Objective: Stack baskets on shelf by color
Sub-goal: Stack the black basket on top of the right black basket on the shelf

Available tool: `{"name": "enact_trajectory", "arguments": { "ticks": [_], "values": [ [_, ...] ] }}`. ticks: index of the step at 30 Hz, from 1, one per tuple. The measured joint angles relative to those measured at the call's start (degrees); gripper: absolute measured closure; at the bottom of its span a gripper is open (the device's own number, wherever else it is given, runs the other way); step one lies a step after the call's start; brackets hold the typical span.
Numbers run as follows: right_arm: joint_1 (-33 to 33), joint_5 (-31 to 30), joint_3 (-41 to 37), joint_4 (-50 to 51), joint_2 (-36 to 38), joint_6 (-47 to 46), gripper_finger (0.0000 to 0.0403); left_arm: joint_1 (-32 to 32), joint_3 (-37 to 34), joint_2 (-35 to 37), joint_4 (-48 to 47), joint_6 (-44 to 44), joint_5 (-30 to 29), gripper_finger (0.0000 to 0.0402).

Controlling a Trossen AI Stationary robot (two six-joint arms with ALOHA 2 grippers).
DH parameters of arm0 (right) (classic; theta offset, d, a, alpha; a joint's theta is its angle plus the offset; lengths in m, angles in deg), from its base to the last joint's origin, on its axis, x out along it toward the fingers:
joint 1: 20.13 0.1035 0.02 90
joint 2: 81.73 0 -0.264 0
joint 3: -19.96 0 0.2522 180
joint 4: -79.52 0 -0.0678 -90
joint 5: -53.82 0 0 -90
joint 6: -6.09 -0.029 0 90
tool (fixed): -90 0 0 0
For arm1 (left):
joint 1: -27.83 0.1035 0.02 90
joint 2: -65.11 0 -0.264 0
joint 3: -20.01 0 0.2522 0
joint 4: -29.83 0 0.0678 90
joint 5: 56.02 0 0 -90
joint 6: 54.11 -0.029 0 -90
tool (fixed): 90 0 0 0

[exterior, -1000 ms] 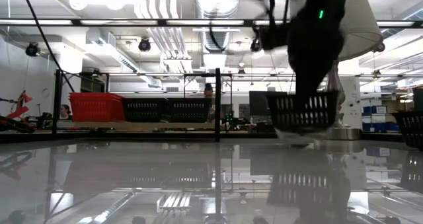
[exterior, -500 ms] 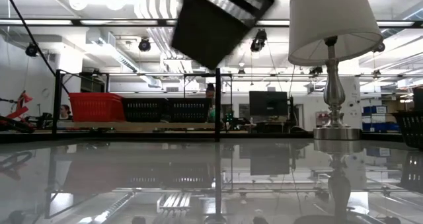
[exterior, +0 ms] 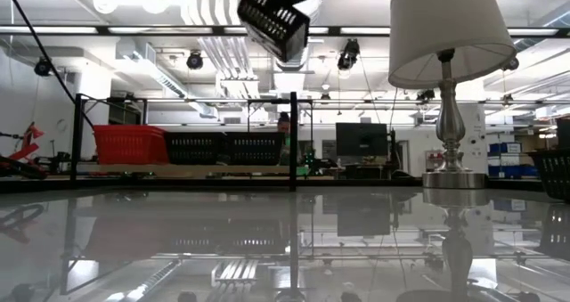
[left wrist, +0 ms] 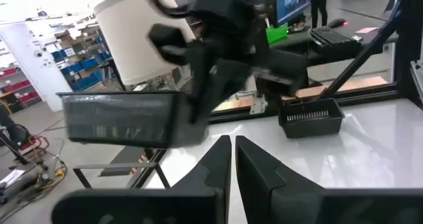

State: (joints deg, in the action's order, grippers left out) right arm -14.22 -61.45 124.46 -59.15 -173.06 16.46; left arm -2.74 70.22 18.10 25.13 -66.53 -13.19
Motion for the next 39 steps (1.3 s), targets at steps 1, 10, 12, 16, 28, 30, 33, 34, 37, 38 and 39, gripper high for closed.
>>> {"name": "enact_trajectory", "arguments": {
  "ticks": [1,10,12,16,28,30,33,34,37,38,39],
  "values": [
    [-1.31,1.51,-0.02,-1.06,-0.15,0.23,0.0394,-0.09,0.00,0.03,0.11,0.00,-0.01,0.0396],
    [-8.49,12.76,6.98,-4.24,-10.58,5.13,0.0394,-0.47,-0.07,0.13,0.89,-0.37,0.29,0.0396],
    [-9.61,12.85,11.73,-0.99,-13.62,6.35,0.0394,-0.64,-0.07,0.25,0.99,-0.44,0.36,0.0396],
    [-12.06,11.72,22.74,10.59,-20.95,7.63,0.0394,-0.70,-0.07,0.44,0.94,-0.48,0.39,0.0395],
    [-16.98,11.75,44.25,31.91,-36.41,7.76,0.0394,-0.72,-0.09,0.70,0.82,-2.45,0.42,0.0395],
    [-17.33,11.78,44.11,32.11,-36.50,7.80,0.0394,-0.72,-0.09,0.70,0.91,-2.96,0.42,0.0395],
    [-17.71,11.80,44.11,33.59,-36.65,7.67,0.0394,-0.72,-0.09,0.70,0.83,-3.02,0.43,0.0395],
    [-17.86,11.81,44.10,34.30,-36.66,7.68,0.0394,-0.72,-0.09,0.70,0.83,-3.02,0.43,0.0395],
    [-18.08,12.07,44.06,35.21,-36.74,8.09,0.0394,-0.72,-0.09,0.70,0.81,-3.04,0.43,0.0395],
    [-18.08,12.12,44.06,35.21,-36.74,8.46,0.0394,-0.72,-0.09,0.68,0.77,-3.05,0.43,0.0395],
    [-18.05,12.24,44.06,35.19,-36.72,8.66,0.0394,-0.72,-0.09,0.68,0.81,-3.09,0.43,0.0395]
  ]
}}
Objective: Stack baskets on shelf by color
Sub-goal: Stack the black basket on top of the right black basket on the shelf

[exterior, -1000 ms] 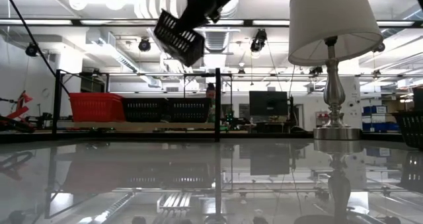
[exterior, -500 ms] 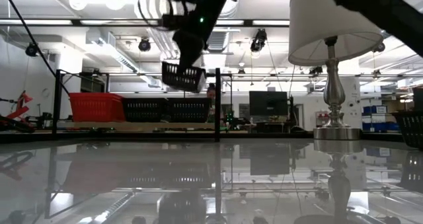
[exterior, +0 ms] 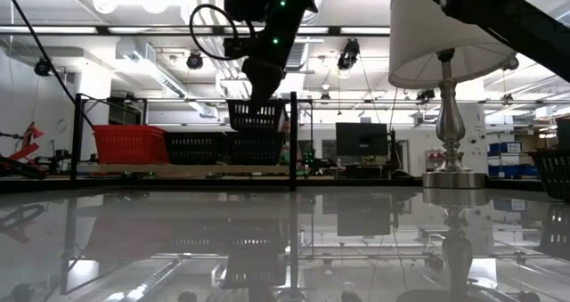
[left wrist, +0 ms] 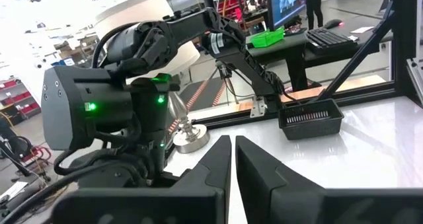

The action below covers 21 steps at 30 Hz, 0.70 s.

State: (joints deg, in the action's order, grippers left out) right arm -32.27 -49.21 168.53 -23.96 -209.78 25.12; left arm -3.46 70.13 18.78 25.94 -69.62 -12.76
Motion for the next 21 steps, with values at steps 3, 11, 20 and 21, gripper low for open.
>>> {"name": "enact_trajectory", "arguments": {
  "ticks": [3,11,20,21],
  "values": [
    [0.06,0.11,-0.02,0.00,-0.02,0.34,0.0394,0.00,0.00,-0.02,0.00,-0.17,0.00,0.0395],
    [0.06,0.15,-0.09,-0.43,-0.17,1.13,0.0394,0.00,0.00,-0.02,0.03,-0.24,0.00,0.0395],
    [-0.41,0.15,-0.09,-0.52,-0.17,0.02,0.0394,0.00,0.00,-0.02,0.13,-0.21,0.01,0.0395],
    [-0.52,0.13,-0.09,-0.51,-0.17,0.02,0.0392,0.00,0.00,-0.02,0.13,-0.21,0.02,0.0395]
  ]
}}
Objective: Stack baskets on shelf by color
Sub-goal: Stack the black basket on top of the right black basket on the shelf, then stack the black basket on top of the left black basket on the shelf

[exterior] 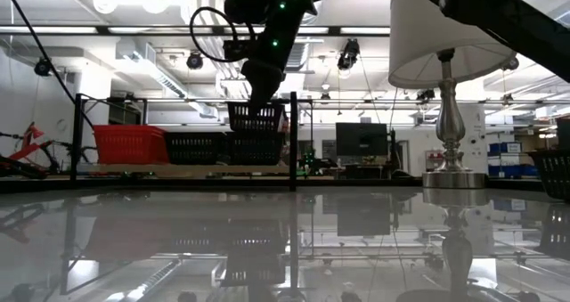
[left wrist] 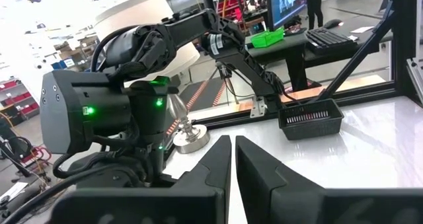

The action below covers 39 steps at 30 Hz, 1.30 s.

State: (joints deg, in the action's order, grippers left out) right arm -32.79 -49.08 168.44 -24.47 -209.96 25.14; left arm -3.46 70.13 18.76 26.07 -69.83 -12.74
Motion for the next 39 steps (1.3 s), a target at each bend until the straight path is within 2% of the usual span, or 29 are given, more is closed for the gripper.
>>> {"name": "enact_trajectory", "arguments": {
  "ticks": [15,25,28,34,39],
  "values": [
    [-0.40,0.00,-0.02,0.05,-0.02,0.26,0.0311,0.04,0.02,0.00,0.35,0.04,0.02,0.0395],
    [0.88,0.08,0.24,2.70,3.42,0.02,0.0313,0.04,0.02,0.00,0.15,0.24,0.02,0.0395],
    [1.93,4.05,0.24,4.93,4.86,-1.91,0.0323,0.04,0.02,0.00,0.15,0.13,0.02,0.0395],
    [5.66,16.71,0.22,11.11,7.18,-7.47,0.0346,0.04,0.02,-0.02,0.13,-0.13,0.02,0.0395],
    [10.81,17.94,0.13,15.44,7.45,-12.92,0.0364,0.04,0.04,-0.02,0.15,-0.13,0.02,0.0395]
  ]
}}
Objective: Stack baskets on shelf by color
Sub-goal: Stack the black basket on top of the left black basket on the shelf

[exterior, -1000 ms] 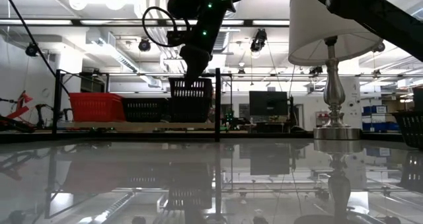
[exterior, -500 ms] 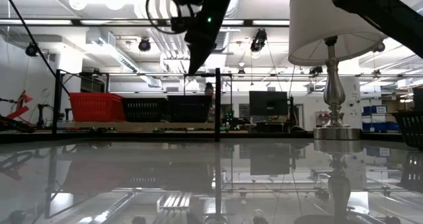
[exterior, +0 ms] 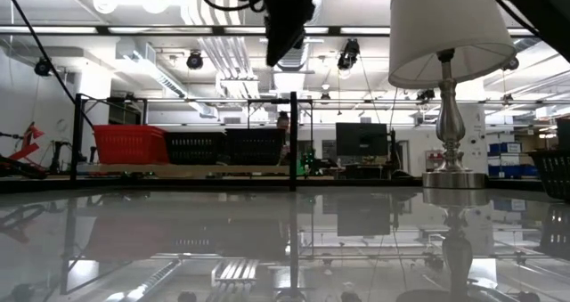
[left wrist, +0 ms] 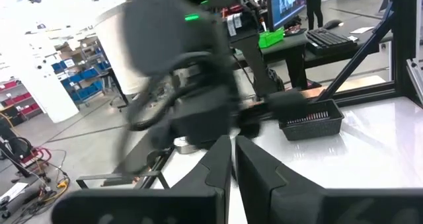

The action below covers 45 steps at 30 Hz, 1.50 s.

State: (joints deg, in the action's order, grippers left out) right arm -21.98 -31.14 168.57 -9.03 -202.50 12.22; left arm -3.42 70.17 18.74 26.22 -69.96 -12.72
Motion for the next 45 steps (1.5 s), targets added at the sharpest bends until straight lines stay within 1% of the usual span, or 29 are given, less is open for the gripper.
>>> {"name": "enact_trajectory", "arguments": {
  "ticks": [9,12,18,21,24,27,31,34,37,39,42,45],
  "values": [
    [10.71,0.06,-0.05,9.85,0.11,-14.76,0.0391,-0.06,0.00,-0.11,0.04,0.50,0.00,0.0395],
    [14.37,-0.06,-0.21,12.08,0.15,-19.70,0.0394,-0.42,0.00,-0.11,0.13,0.53,0.01,0.0395],
    [20.78,-0.07,-1.94,12.25,0.86,-29.44,0.0394,-1.35,0.09,-0.11,0.20,0.52,0.07,0.0395],
    [23.02,-1.98,-5.07,12.28,2.82,-32.68,0.0394,-1.61,0.09,-0.11,0.20,0.50,0.07,0.0395],
    [24.56,-4.16,-10.78,12.29,6.24,-36.83,0.0394,-1.66,0.09,-0.02,0.36,0.48,0.09,0.0395],
    [26.37,-5.26,-18.83,12.28,11.15,-38.79,0.0394,-1.76,0.11,-0.02,0.44,0.46,0.09,0.0395],
    [31.00,-5.18,-32.19,12.16,19.70,-39.62,0.0393,-1.81,0.10,-0.04,1.46,0.26,0.09,0.0395],
    [35.46,-5.04,-41.73,10.87,25.98,-40.41,0.0381,-1.81,0.09,-0.09,1.42,0.25,0.07,0.0395],
    [39.71,-5.03,-50.19,7.03,31.29,-43.33,0.0355,-1.81,0.10,-0.09,1.44,0.24,0.07,0.0395],
    [42.02,-5.02,-55.03,3.61,34.04,-46.89,0.0331,-1.81,0.11,-0.09,1.44,0.24,0.07,0.0395],
    [44.87,-5.05,-60.49,-1.44,36.86,-50.28,0.0294,-1.81,0.11,-0.09,2.02,0.20,0.06,0.0395],
    [47.32,-5.01,-64.61,-4.03,38.21,-53.63,0.0262,-1.81,0.11,-0.09,2.32,0.18,0.04,0.0395]
  ]
}}
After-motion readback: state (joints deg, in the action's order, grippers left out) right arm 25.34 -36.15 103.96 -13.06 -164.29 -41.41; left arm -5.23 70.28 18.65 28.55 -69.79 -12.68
